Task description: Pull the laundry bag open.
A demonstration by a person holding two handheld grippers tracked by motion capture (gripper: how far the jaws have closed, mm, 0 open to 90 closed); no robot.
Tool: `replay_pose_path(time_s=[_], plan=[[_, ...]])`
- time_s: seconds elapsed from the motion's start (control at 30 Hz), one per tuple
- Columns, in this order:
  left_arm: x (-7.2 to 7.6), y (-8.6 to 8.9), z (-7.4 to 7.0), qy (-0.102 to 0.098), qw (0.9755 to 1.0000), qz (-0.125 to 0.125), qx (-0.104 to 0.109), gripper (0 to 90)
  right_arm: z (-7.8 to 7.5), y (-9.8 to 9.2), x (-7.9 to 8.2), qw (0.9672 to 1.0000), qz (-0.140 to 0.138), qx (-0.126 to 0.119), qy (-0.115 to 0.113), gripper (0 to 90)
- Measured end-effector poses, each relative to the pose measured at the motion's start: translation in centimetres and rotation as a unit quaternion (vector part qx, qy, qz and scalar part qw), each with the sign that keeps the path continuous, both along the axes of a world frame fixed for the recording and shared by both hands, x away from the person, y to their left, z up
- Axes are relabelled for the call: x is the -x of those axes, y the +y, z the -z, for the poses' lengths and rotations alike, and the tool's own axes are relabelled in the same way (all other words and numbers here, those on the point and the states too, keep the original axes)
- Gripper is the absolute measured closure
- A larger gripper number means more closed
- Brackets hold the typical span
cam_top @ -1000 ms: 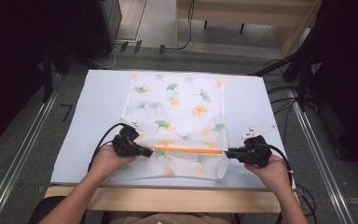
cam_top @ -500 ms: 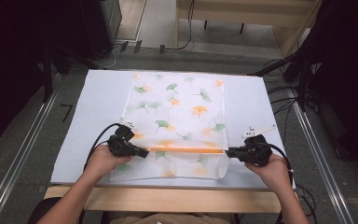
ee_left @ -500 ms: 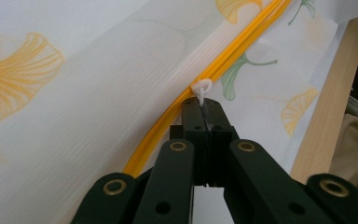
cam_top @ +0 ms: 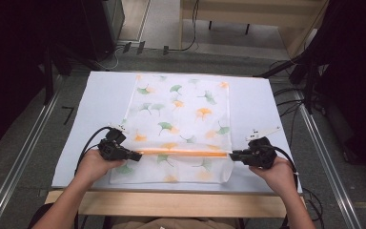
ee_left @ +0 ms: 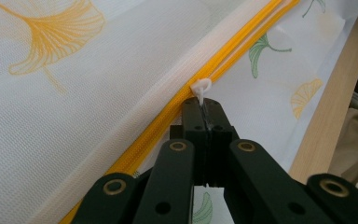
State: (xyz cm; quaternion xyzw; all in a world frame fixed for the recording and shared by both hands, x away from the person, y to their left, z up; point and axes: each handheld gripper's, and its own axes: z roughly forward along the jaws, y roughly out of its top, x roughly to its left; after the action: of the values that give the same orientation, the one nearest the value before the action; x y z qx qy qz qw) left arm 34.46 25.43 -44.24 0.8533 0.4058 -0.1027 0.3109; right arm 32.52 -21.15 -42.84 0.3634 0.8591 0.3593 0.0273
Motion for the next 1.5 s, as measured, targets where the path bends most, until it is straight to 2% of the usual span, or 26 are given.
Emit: replay_pose_path(time_s=[0.8, 1.0, 1.23, 1.5], plan=[[-0.1, 0.5, -0.1, 0.001, 1.0, -0.002, 0.001, 90.0, 0.1, 0.1, 0.0, 1.0, -0.002, 0.002, 0.004, 84.3], [0.0, 1.5, -0.1, 0.008, 0.9999, -0.013, 0.002, 90.0, 0.1, 0.0, -0.2, 1.0, -0.002, 0.0, 0.002, 84.4], [0.3, 3.4, -0.3, 0.006, 0.9996, -0.028, -0.005, 90.0, 0.1, 0.0, -0.3, 1.0, -0.002, -0.001, 0.004, 84.4], [0.4, 4.1, -0.4, 0.003, 0.9995, -0.029, -0.008, 90.0, 0.1, 0.1, -0.2, 1.0, 0.0, 0.0, 0.005, 84.3]])
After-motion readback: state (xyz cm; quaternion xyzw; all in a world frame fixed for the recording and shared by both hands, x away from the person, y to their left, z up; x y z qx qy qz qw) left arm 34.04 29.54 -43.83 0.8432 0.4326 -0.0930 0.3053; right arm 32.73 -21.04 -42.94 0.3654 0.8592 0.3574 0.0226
